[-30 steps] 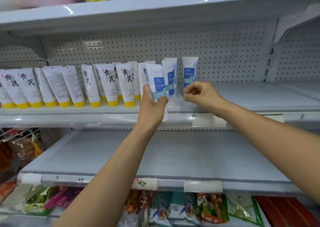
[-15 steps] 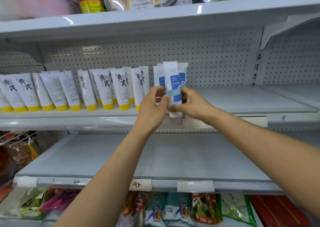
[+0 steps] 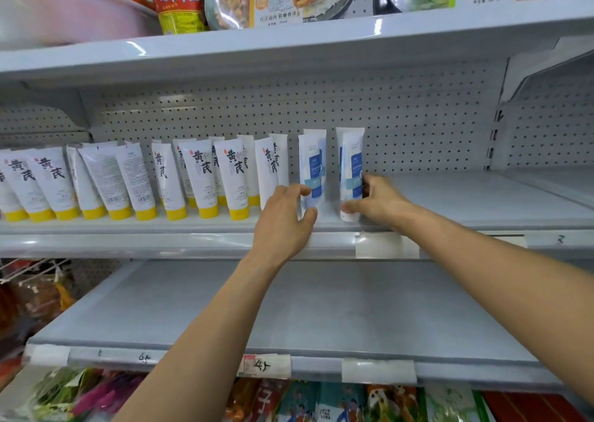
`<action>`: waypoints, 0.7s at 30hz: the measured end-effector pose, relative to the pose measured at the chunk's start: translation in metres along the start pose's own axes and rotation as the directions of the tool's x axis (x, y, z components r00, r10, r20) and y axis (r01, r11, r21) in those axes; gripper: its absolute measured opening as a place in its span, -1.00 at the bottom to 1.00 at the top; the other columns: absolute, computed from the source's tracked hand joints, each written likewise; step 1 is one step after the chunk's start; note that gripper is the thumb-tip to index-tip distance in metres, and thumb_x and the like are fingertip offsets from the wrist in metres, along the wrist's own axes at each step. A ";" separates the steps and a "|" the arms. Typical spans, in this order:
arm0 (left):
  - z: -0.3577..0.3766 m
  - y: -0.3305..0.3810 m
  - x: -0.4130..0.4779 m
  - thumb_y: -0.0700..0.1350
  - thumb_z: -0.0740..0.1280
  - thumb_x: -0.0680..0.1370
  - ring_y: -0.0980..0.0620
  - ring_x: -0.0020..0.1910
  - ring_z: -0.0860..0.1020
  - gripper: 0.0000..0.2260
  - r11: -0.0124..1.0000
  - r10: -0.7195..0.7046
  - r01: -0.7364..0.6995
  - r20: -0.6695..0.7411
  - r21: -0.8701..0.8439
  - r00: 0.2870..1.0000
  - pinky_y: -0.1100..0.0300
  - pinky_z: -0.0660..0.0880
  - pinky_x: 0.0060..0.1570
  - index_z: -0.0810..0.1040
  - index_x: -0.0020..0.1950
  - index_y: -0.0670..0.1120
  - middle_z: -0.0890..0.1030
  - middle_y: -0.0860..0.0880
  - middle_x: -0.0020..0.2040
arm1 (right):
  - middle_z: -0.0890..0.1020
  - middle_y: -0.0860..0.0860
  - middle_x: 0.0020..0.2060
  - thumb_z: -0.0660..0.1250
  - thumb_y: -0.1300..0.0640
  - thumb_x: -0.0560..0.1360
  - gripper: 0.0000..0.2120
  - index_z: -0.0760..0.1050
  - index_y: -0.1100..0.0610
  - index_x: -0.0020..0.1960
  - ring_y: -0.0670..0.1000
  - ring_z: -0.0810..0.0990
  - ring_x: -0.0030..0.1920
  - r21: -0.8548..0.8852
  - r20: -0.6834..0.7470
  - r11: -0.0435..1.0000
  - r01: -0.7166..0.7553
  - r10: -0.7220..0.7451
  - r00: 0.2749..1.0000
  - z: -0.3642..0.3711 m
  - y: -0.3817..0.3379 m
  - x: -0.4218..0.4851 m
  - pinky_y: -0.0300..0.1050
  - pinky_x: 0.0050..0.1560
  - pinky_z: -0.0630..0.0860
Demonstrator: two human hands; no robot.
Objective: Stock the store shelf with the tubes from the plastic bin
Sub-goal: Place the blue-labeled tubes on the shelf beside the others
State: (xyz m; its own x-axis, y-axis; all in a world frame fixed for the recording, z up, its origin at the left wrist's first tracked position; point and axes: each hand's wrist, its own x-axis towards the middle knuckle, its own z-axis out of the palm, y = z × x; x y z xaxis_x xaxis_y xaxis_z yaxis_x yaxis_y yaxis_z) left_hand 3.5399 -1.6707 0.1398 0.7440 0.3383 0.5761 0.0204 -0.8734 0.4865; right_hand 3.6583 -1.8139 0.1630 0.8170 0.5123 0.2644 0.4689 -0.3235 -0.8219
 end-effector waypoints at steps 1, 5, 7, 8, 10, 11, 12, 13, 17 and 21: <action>0.001 -0.002 0.001 -0.02 0.28 0.58 0.02 0.22 0.47 -0.68 1.000 -0.002 0.002 0.002 -0.001 1.000 0.11 0.48 0.17 0.42 0.32 0.02 0.45 -0.02 0.28 | 0.60 -0.02 0.06 0.47 0.26 0.41 -0.56 0.44 0.08 0.23 -0.01 0.58 0.07 -0.005 0.006 1.000 -0.002 0.002 1.000 0.001 0.000 0.001 -0.16 0.02 0.46; 0.002 -0.005 0.004 -0.02 0.28 0.58 0.02 0.23 0.47 -0.68 1.000 -0.004 0.003 0.007 0.009 1.000 0.12 0.48 0.16 0.42 0.32 0.01 0.45 -0.02 0.29 | 0.61 -0.01 0.08 0.47 0.25 0.40 -0.55 0.43 0.09 0.24 0.00 0.58 0.08 -0.030 0.009 1.000 0.004 -0.004 1.000 0.003 0.000 0.006 -0.15 0.04 0.47; 0.002 -0.006 0.004 -0.02 0.28 0.58 0.02 0.22 0.47 -0.68 1.000 0.005 -0.006 0.007 0.031 1.000 0.10 0.49 0.17 0.43 0.33 0.01 0.44 -0.02 0.29 | 0.60 0.00 0.12 0.46 0.25 0.41 -0.54 0.42 0.09 0.25 0.00 0.57 0.08 -0.038 0.010 0.999 -0.001 0.001 1.000 0.003 -0.001 0.007 -0.14 0.06 0.46; 0.001 -0.006 0.003 -0.02 0.28 0.58 0.01 0.22 0.47 -0.68 0.999 0.012 -0.012 0.008 0.048 1.000 0.09 0.49 0.18 0.43 0.33 0.00 0.45 -0.02 0.29 | 0.60 0.01 0.13 0.46 0.24 0.41 -0.55 0.41 0.08 0.25 -0.01 0.57 0.07 -0.050 0.013 0.999 -0.003 0.004 1.000 0.003 -0.001 0.006 -0.14 0.07 0.46; -0.002 -0.006 0.001 -0.03 0.27 0.58 -0.01 0.21 0.47 -0.67 0.995 0.032 -0.033 0.009 0.089 0.999 0.05 0.48 0.18 0.43 0.34 -0.01 0.47 -0.04 0.29 | 0.58 0.02 0.17 0.46 0.20 0.43 -0.56 0.40 0.09 0.26 -0.02 0.54 0.06 -0.106 0.013 0.994 -0.004 0.005 1.000 0.003 -0.004 0.001 -0.13 0.08 0.46; -0.004 -0.005 -0.001 -0.03 0.27 0.58 -0.03 0.22 0.47 -0.65 0.992 0.042 -0.043 0.012 0.115 0.999 0.03 0.47 0.19 0.42 0.36 -0.02 0.48 -0.05 0.28 | 0.57 0.02 0.19 0.45 0.16 0.45 -0.55 0.39 0.10 0.29 -0.02 0.53 0.08 -0.141 -0.003 0.990 -0.008 0.008 1.000 0.002 -0.005 -0.004 -0.13 0.10 0.45; -0.007 -0.003 -0.005 -0.02 0.26 0.58 -0.05 0.22 0.47 -0.62 0.989 0.048 -0.050 0.015 0.141 0.999 0.01 0.45 0.18 0.39 0.39 -0.01 0.50 -0.05 0.28 | 0.54 0.02 0.23 0.43 0.11 0.46 -0.52 0.36 0.12 0.32 0.00 0.52 0.11 -0.182 -0.034 0.983 -0.014 0.008 0.999 0.000 -0.006 -0.011 -0.10 0.13 0.45; -0.010 -0.002 -0.011 -0.01 0.26 0.58 -0.07 0.22 0.47 -0.58 0.985 0.056 -0.057 0.011 0.165 0.998 -0.01 0.45 0.17 0.33 0.43 0.00 0.53 -0.04 0.27 | 0.50 0.02 0.27 0.40 0.07 0.48 -0.49 0.32 0.12 0.36 0.02 0.51 0.16 -0.236 -0.080 0.972 -0.013 -0.006 0.997 -0.002 -0.006 -0.018 -0.06 0.16 0.45; -0.026 0.007 -0.047 0.07 0.23 0.59 -0.07 0.21 0.48 -0.51 0.971 0.094 -0.090 -0.006 0.221 0.996 0.00 0.47 0.10 0.21 0.50 0.05 0.54 0.01 0.25 | 0.44 0.01 0.30 0.27 0.03 0.54 -0.59 0.32 0.07 0.36 0.05 0.45 0.24 -0.585 -0.146 0.800 0.135 -0.268 0.952 -0.011 -0.005 -0.064 0.04 0.14 0.46; -0.044 0.009 -0.099 0.05 0.24 0.59 0.02 0.22 0.48 -0.61 0.974 0.095 -0.089 -0.018 0.208 0.995 0.01 0.48 0.12 0.37 0.41 0.04 0.53 0.06 0.26 | 0.45 0.00 0.27 0.27 0.02 0.54 -0.62 0.36 0.03 0.33 0.04 0.42 0.25 -0.697 0.084 0.655 0.293 -0.331 0.940 -0.008 -0.003 -0.121 0.01 0.18 0.40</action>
State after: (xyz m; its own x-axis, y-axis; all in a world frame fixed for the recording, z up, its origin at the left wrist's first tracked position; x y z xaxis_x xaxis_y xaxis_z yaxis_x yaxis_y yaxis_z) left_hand 3.4371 -1.6971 0.1157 0.7305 0.2601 0.6314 0.0926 -0.9538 0.2857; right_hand 3.5610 -1.8808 0.1373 0.5845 0.6552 0.4787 0.7801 -0.6160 -0.1093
